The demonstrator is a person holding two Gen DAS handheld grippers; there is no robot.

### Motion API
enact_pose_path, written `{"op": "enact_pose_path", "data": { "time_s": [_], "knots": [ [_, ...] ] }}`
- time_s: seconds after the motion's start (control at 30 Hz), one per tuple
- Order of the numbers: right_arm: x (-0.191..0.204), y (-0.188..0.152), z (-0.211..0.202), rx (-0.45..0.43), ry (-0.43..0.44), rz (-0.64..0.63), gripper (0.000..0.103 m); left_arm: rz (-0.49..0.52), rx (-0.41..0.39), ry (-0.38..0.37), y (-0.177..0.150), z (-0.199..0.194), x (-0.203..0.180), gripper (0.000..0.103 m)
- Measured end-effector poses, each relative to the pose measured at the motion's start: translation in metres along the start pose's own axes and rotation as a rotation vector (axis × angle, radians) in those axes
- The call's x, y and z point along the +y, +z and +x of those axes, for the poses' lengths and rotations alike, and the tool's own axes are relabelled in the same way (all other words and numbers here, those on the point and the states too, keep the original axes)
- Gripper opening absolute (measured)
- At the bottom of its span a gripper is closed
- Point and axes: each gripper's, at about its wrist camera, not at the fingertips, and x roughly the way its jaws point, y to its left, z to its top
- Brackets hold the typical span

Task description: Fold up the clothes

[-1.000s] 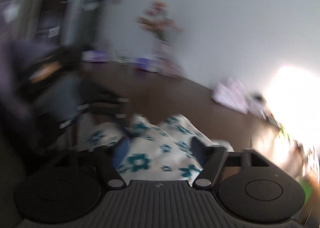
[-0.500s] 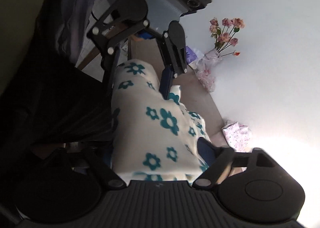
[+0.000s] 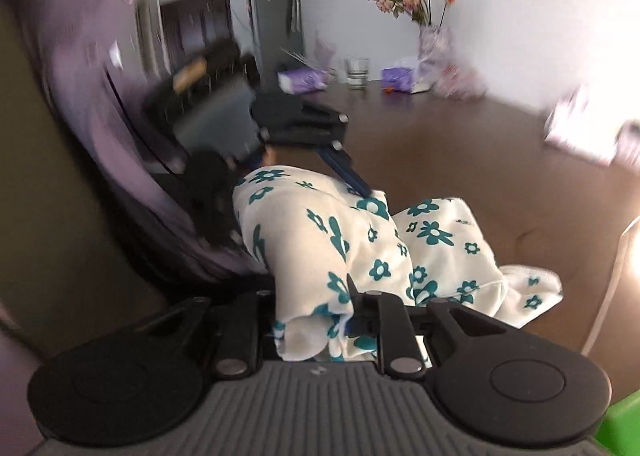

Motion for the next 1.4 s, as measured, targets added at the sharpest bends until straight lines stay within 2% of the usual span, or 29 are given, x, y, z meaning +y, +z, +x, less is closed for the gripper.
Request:
{"op": "enact_pose_path", "data": {
  "time_s": [0.07, 0.13, 0.2, 0.23, 0.27, 0.3, 0.37, 0.4, 0.43, 0.47, 0.5, 0.53, 0.57, 0.67, 0.73, 0.8, 0.9, 1.0, 1.03, 1.1, 1.17, 1.23, 1.27, 1.3, 1.37, 1.4],
  "knots": [
    [-0.015, 0.005, -0.005, -0.005, 0.052, 0.07, 0.019, -0.002, -0.036, -0.039, 0.003, -0.001, 0.0, 0.086],
    [-0.033, 0.009, -0.009, -0.041, 0.087, 0.16, 0.02, -0.105, -0.052, -0.144, 0.006, 0.006, 0.018, 0.08],
    [-0.048, 0.007, -0.011, -0.09, 0.094, 0.247, 0.026, -0.295, -0.067, -0.242, 0.002, 0.012, 0.045, 0.07],
    [-0.055, 0.005, -0.012, -0.116, 0.072, 0.289, 0.032, -0.39, -0.074, -0.291, 0.0, 0.016, 0.059, 0.065],
    [-0.062, 0.001, -0.014, -0.142, 0.034, 0.33, 0.057, -0.517, -0.091, -0.322, -0.007, 0.021, 0.075, 0.061],
    [-0.068, -0.002, -0.013, -0.161, -0.008, 0.373, 0.068, -0.645, -0.107, -0.352, -0.015, 0.026, 0.091, 0.056],
    [-0.078, -0.009, -0.006, -0.199, -0.099, 0.464, 0.067, -0.898, -0.117, -0.418, -0.034, 0.042, 0.115, 0.053],
    [-0.081, -0.013, -0.003, -0.231, -0.128, 0.511, 0.065, -0.98, -0.124, -0.431, -0.04, 0.047, 0.121, 0.05],
    [-0.083, -0.017, -0.001, -0.264, -0.147, 0.557, 0.062, -1.06, -0.131, -0.443, -0.047, 0.053, 0.128, 0.048],
    [-0.085, -0.02, 0.002, -0.29, -0.164, 0.599, 0.051, -1.124, -0.132, -0.439, -0.051, 0.057, 0.13, 0.048],
    [-0.087, -0.023, 0.005, -0.31, -0.18, 0.638, 0.041, -1.164, -0.127, -0.418, -0.052, 0.059, 0.132, 0.048],
    [-0.088, -0.025, 0.008, -0.33, -0.196, 0.676, 0.036, -1.204, -0.121, -0.396, -0.054, 0.062, 0.134, 0.049],
    [-0.09, -0.027, 0.011, -0.35, -0.211, 0.715, 0.033, -1.236, -0.114, -0.376, -0.056, 0.062, 0.139, 0.049],
    [-0.092, -0.03, 0.017, -0.358, -0.298, 0.764, 0.033, -1.332, -0.098, -0.3, -0.066, 0.061, 0.148, 0.062],
    [-0.092, -0.025, 0.022, -0.342, -0.368, 0.762, 0.037, -1.371, -0.105, -0.25, -0.072, 0.057, 0.147, 0.067],
    [-0.089, -0.021, 0.024, -0.335, -0.425, 0.744, 0.043, -1.412, -0.118, -0.169, -0.077, 0.055, 0.145, 0.074],
    [-0.077, -0.017, 0.017, -0.353, -0.485, 0.678, 0.043, -1.459, -0.16, -0.042, -0.077, 0.039, 0.141, 0.074],
    [-0.055, -0.007, 0.007, -0.349, -0.641, 0.525, 0.043, -1.414, -0.143, 0.188, -0.064, 0.013, 0.136, 0.074],
    [-0.048, -0.002, 0.006, -0.353, -0.682, 0.472, 0.043, -1.373, -0.172, 0.264, -0.055, 0.005, 0.134, 0.075],
    [-0.039, 0.004, 0.004, -0.381, -0.702, 0.394, 0.043, -1.285, -0.233, 0.414, -0.037, -0.013, 0.129, 0.076],
    [-0.032, 0.01, 0.002, -0.404, -0.683, 0.339, 0.041, -1.149, -0.275, 0.422, -0.012, -0.008, 0.121, 0.077],
    [-0.03, 0.014, 0.012, -0.353, -0.684, 0.302, 0.029, -1.012, -0.315, 0.427, 0.013, -0.004, 0.112, 0.077],
    [-0.032, 0.013, 0.021, -0.32, -0.691, 0.3, 0.02, -0.959, -0.277, 0.409, 0.022, 0.01, 0.11, 0.077],
    [-0.034, 0.011, 0.031, -0.286, -0.698, 0.306, 0.016, -0.928, -0.237, 0.397, 0.024, 0.021, 0.109, 0.074],
    [-0.031, 0.002, 0.039, -0.254, -0.712, 0.333, 0.014, -0.964, -0.169, 0.374, 0.021, 0.041, 0.114, 0.062],
    [-0.029, -0.002, 0.039, -0.261, -0.715, 0.345, 0.014, -1.018, -0.141, 0.352, 0.013, 0.046, 0.12, 0.056]
  ]
}}
